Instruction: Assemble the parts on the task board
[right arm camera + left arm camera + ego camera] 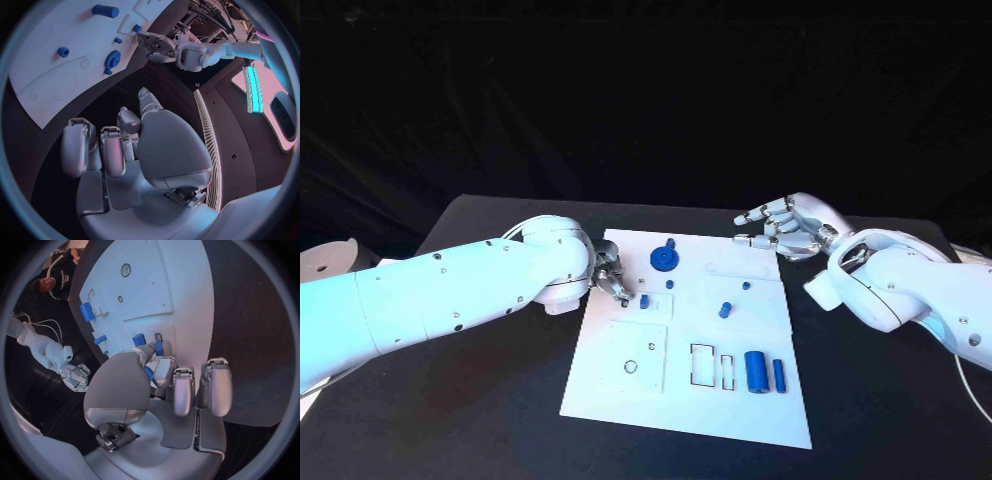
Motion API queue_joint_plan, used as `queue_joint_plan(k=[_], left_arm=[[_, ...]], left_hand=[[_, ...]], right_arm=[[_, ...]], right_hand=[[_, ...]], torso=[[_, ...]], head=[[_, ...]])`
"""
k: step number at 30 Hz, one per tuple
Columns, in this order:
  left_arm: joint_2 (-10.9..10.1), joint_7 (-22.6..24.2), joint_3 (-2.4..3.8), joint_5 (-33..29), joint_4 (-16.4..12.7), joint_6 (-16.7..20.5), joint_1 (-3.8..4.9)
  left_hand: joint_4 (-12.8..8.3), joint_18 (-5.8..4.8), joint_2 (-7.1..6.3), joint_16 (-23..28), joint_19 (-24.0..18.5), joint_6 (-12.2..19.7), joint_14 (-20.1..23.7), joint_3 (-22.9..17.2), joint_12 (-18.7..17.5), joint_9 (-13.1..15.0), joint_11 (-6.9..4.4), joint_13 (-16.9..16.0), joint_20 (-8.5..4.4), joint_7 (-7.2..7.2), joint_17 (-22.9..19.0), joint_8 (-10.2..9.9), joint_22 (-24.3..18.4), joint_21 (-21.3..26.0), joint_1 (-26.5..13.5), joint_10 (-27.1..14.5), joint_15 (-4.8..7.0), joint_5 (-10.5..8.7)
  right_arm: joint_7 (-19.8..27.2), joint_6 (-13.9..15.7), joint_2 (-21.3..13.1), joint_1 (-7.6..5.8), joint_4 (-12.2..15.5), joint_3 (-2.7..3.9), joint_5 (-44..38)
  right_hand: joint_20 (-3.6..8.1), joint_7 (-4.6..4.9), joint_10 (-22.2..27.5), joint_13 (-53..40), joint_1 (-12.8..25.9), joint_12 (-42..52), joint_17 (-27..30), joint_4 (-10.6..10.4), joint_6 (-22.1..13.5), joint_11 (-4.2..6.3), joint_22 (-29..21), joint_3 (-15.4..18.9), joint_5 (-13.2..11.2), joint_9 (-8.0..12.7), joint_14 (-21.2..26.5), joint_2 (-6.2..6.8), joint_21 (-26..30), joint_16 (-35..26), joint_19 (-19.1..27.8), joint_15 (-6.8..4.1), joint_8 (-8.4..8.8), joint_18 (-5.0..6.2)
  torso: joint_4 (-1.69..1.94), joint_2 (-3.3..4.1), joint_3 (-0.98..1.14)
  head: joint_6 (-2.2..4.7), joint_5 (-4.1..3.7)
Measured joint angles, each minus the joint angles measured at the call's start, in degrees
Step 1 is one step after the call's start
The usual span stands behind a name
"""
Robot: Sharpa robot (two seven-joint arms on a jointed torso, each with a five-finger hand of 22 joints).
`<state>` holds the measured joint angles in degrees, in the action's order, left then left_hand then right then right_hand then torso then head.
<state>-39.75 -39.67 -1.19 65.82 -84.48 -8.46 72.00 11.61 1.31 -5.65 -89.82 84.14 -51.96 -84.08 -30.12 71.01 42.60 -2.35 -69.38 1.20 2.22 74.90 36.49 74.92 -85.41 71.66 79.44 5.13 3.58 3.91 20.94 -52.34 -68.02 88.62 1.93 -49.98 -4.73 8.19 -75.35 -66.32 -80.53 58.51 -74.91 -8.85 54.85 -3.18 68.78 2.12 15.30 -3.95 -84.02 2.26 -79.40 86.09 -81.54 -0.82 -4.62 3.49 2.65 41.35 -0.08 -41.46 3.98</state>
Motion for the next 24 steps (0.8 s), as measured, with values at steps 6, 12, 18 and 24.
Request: queue_joint_plan(k=[6,12,18,24], left_arm=[[0.1,0.0,0.04,0.2,0.0,-0.5,0.03],[0.1,0.0,0.09,0.4,-0.1,-1.5,0.06],[0.1,0.0,0.15,0.4,-0.2,-2.5,0.11],[0.2,0.0,0.15,0.5,-0.1,-3.1,0.12]], left_hand=[[-0.2,0.00,0.06,0.0,0.0,0.0,0.0,-0.2,0.0,0.0,0.00,0.0,0.00,-0.03,0.0,0.0,0.0,0.0,-0.1,0.0,0.00,-0.14],[-0.2,0.00,0.06,0.0,0.0,0.0,0.0,-0.2,0.0,0.0,0.00,0.0,0.00,-0.03,0.0,0.0,0.0,0.0,-0.1,0.0,0.00,-0.15],[-0.2,0.00,0.06,0.0,0.0,0.0,0.0,-0.2,0.0,0.0,0.00,0.1,0.00,-0.08,0.0,0.0,0.0,0.0,-0.1,0.0,0.00,-0.16],[-0.2,0.00,0.06,0.0,0.0,0.0,0.0,-0.2,0.0,0.0,0.00,0.1,0.00,-0.17,0.0,0.0,0.0,0.0,-0.1,0.0,0.00,-0.22]], right_arm=[[0.0,0.0,0.0,0.00,0.0,0.00,0.0],[0.0,-0.1,0.0,0.01,0.0,-0.01,0.0],[0.0,-0.1,0.1,0.02,-0.1,-0.01,0.0],[0.0,-0.2,0.1,0.03,-0.1,-0.02,0.0]], right_hand=[[0.00,0.00,0.0,0.0,0.0,0.0,0.0,0.0,0.0,0.00,0.0,0.0,0.0,0.0,0.0,0.00,0.0,0.0,0.0,0.00,0.00,0.00],[0.00,0.00,0.0,0.0,0.0,0.0,0.0,0.0,0.0,0.00,0.0,0.0,0.0,0.0,0.0,0.00,0.0,0.0,0.0,0.00,0.00,0.00],[0.00,0.00,0.0,0.0,0.0,0.0,0.0,0.0,0.0,0.00,0.0,0.0,0.0,0.0,0.0,0.00,0.0,0.0,0.0,0.00,0.00,0.00],[0.00,0.00,0.0,0.0,0.0,0.0,0.0,0.0,0.0,0.00,0.0,0.0,0.0,0.0,0.0,0.00,0.0,0.0,0.0,0.00,0.00,0.00]], torso=[[0.02,-0.01,-0.01],[0.03,-0.03,-0.02],[0.05,-0.03,-0.05],[0.06,-0.05,-0.05]], head=[[-0.12,-0.05],[-0.34,0.04],[-0.48,0.19],[-0.54,0.23]])
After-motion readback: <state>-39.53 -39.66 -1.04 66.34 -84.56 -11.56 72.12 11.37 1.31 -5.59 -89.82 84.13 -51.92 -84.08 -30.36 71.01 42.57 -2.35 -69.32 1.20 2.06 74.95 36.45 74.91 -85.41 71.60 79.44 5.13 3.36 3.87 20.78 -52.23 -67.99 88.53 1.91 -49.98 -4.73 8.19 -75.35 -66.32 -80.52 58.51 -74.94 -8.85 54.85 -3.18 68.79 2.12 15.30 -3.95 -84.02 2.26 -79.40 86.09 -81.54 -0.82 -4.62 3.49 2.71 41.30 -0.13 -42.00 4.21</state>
